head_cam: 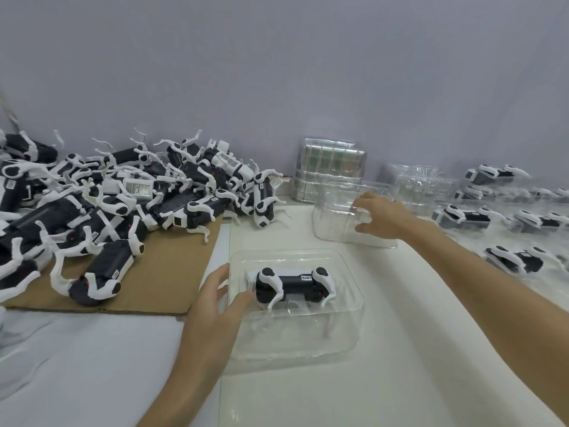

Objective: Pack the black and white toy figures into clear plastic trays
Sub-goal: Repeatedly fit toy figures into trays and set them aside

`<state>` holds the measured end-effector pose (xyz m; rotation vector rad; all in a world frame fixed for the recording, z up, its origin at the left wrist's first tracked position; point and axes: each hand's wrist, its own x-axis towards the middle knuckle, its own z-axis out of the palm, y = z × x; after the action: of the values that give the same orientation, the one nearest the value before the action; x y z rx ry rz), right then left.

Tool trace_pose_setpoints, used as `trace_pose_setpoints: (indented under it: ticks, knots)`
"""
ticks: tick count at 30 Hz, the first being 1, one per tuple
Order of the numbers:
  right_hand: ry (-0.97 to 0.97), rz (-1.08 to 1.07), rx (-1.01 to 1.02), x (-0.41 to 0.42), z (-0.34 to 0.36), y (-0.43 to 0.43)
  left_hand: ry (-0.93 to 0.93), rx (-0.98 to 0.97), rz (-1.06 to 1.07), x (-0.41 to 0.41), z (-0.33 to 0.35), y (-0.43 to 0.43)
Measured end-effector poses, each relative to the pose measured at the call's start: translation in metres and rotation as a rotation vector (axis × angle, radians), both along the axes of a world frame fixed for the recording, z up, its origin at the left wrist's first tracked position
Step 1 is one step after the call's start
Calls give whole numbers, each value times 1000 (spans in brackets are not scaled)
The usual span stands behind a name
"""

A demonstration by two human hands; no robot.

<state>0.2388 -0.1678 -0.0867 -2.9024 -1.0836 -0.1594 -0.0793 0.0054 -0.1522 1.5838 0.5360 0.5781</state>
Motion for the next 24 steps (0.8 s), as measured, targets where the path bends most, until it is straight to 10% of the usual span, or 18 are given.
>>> trace_pose_setpoints:
  ticks: [15,24]
  knots:
    - [-233,90,620,-26,64,48,-30,19,78,10,-9,-11]
    - [-449,-212,245,60,104,126,-42,138,127,21,-15,-6]
